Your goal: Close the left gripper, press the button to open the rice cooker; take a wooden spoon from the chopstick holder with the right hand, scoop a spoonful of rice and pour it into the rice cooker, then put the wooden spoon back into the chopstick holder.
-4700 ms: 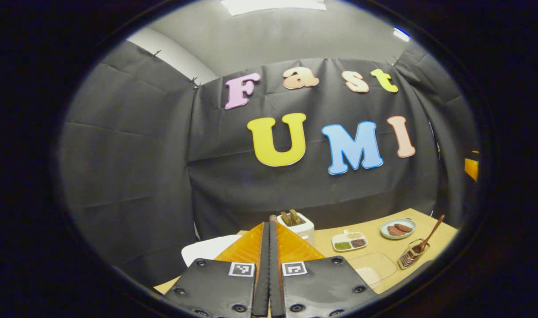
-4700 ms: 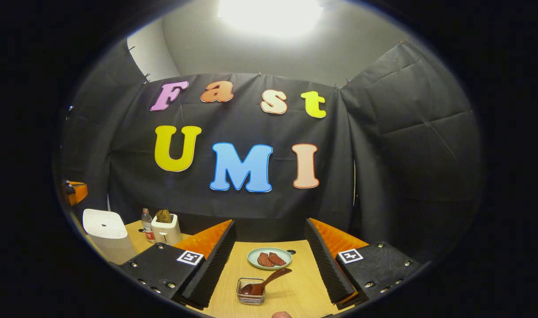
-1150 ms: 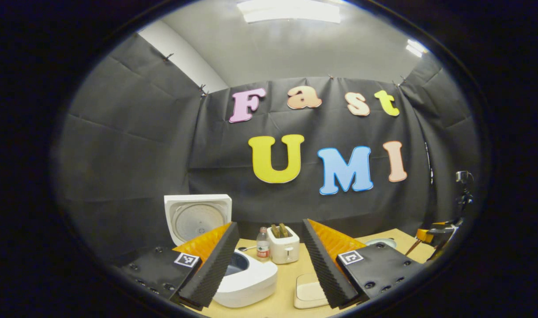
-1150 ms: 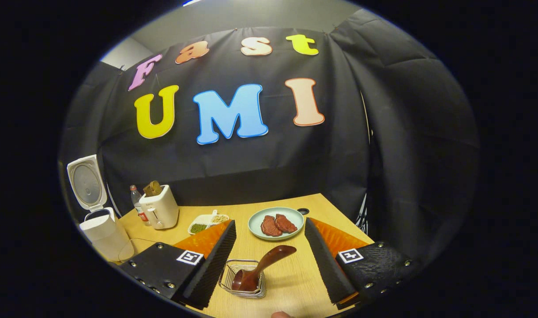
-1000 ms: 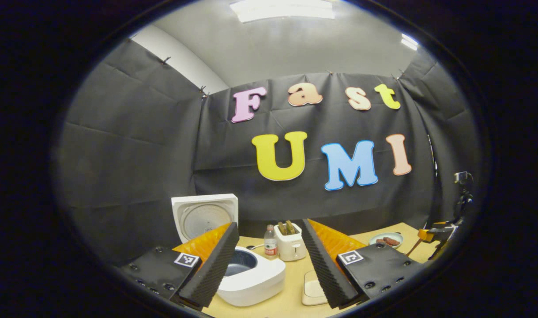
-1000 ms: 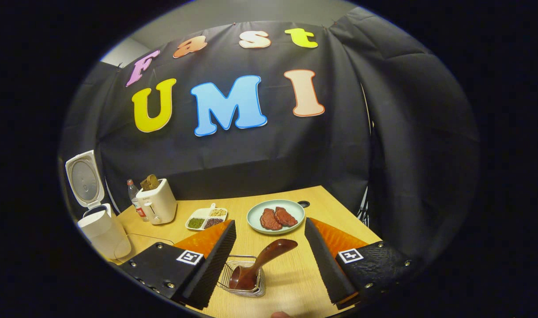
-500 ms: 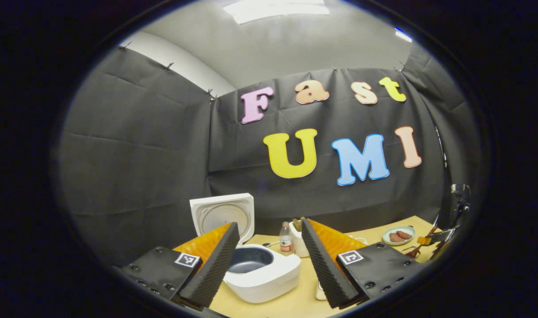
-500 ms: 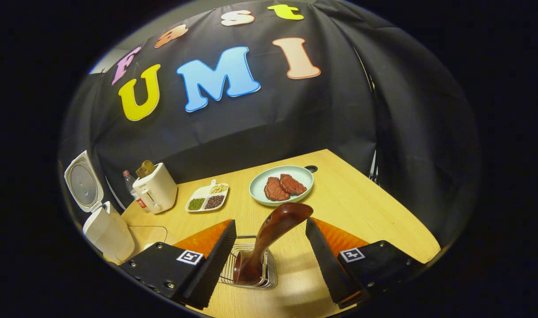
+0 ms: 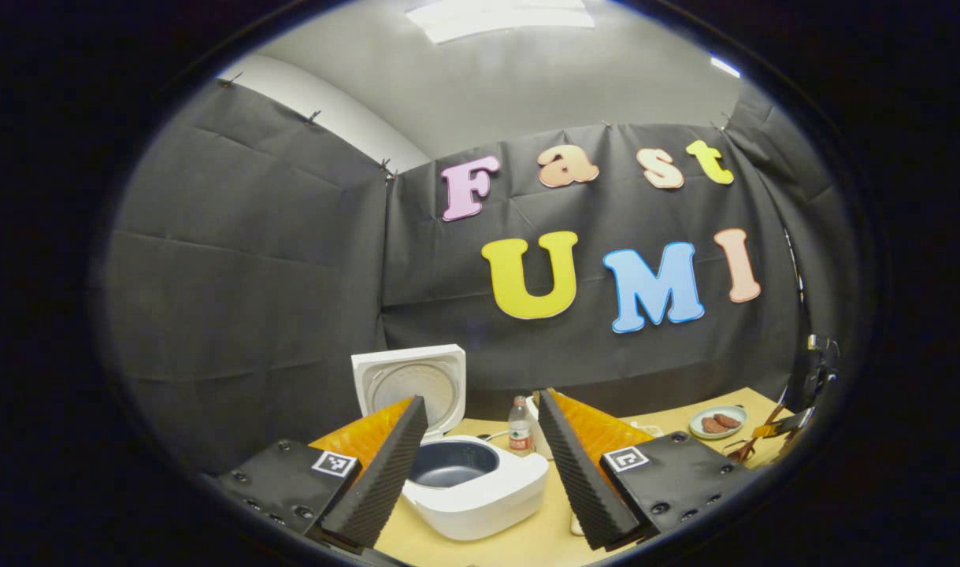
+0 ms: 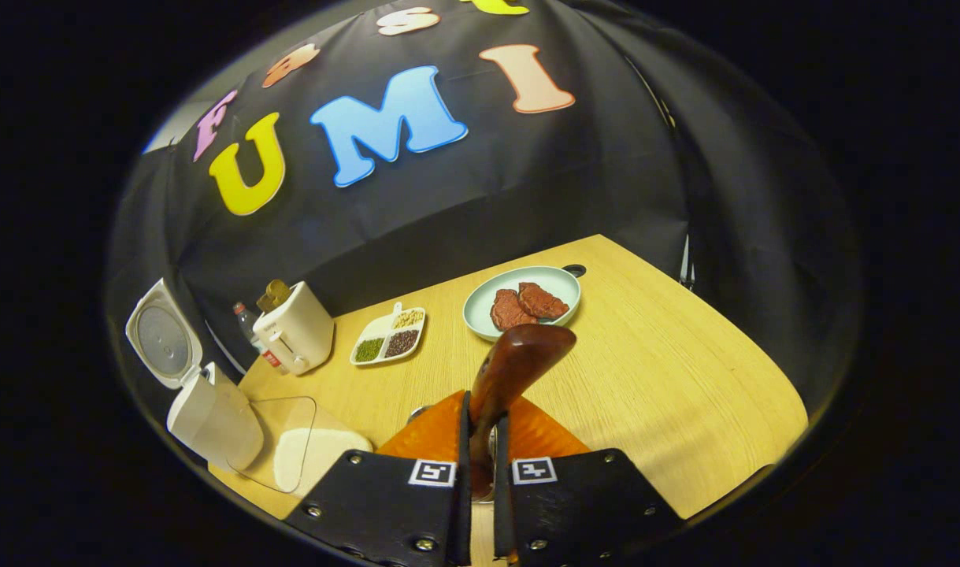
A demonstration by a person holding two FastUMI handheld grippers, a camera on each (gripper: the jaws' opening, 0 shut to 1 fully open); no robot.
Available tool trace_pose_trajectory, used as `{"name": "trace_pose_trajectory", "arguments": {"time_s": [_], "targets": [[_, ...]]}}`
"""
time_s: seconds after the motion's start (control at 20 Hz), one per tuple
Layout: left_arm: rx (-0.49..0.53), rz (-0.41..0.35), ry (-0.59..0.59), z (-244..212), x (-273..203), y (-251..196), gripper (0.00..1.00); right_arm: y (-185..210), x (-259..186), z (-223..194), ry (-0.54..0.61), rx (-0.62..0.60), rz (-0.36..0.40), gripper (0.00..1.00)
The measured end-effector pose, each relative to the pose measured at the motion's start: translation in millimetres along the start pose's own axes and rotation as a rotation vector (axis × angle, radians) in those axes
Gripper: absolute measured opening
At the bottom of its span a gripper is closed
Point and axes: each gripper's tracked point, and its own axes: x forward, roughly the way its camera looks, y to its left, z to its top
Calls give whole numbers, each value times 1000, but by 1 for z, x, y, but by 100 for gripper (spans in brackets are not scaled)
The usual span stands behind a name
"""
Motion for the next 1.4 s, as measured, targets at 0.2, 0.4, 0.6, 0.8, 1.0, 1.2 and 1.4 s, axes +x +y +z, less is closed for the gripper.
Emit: {"name": "trace_pose_trajectory", "arguments": {"time_s": [0.2,0.4,0.6,0.8,1.0,1.2,1.4], "targets": [[-12,0,-14,3,4,12,98,9,-8,11,-16,-21,-1,8],[-34,-13,-21,0,8,24,98,23,-29,46,-90,-49,2,8],[-46,-33,-20,-7,13,35,98,49,-51,74,-157,-54,24,8],[-45,-53,-20,-15,19,47,98,84,-61,83,-186,-59,65,8],[-47,-63,-24,-20,22,68,98,123,-62,76,-186,-65,105,7],[-54,-52,-15,-30,23,92,98,161,-56,52,-161,-77,153,7],[-46,-26,-4,-39,21,125,98,187,-44,22,-131,-110,162,8]]}}
